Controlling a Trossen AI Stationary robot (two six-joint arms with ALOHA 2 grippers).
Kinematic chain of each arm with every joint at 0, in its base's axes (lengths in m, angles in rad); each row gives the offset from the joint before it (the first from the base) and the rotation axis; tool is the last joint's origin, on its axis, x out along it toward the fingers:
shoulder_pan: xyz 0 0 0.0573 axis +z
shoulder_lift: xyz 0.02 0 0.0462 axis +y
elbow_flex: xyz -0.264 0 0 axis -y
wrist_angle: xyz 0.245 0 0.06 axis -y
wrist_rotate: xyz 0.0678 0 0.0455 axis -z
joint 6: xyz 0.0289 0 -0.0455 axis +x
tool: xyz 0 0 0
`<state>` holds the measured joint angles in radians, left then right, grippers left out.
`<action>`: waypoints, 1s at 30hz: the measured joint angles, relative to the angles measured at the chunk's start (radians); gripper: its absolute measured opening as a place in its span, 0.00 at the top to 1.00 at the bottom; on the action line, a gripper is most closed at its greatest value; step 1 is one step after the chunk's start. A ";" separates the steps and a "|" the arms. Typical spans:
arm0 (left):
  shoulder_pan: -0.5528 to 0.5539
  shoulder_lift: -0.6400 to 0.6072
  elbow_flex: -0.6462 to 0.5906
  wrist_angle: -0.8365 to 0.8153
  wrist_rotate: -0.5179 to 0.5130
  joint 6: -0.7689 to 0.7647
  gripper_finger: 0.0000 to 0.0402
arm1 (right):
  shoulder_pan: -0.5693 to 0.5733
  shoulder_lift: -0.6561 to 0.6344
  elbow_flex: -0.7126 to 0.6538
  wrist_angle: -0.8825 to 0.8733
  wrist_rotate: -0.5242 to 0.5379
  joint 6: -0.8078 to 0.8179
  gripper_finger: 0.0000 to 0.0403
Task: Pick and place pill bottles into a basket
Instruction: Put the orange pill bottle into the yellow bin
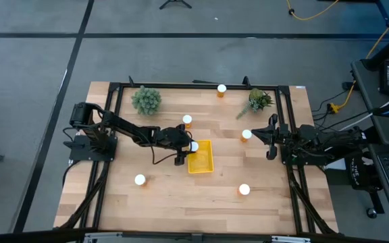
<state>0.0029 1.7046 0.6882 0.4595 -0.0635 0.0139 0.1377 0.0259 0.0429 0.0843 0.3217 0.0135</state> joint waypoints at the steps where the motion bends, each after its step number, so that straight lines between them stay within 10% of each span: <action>1: 0.000 0.000 0.000 0.000 0.000 0.000 0.42 | 0.000 0.000 0.000 0.000 0.000 0.000 0.94; 30: 0.000 0.000 0.000 0.016 -0.076 0.041 0.42 | 0.000 0.000 0.000 0.000 0.000 0.000 0.94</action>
<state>0.0025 1.7046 0.6883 0.4755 -0.1398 0.0549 0.1376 0.0260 0.0429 0.0845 0.3218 0.0135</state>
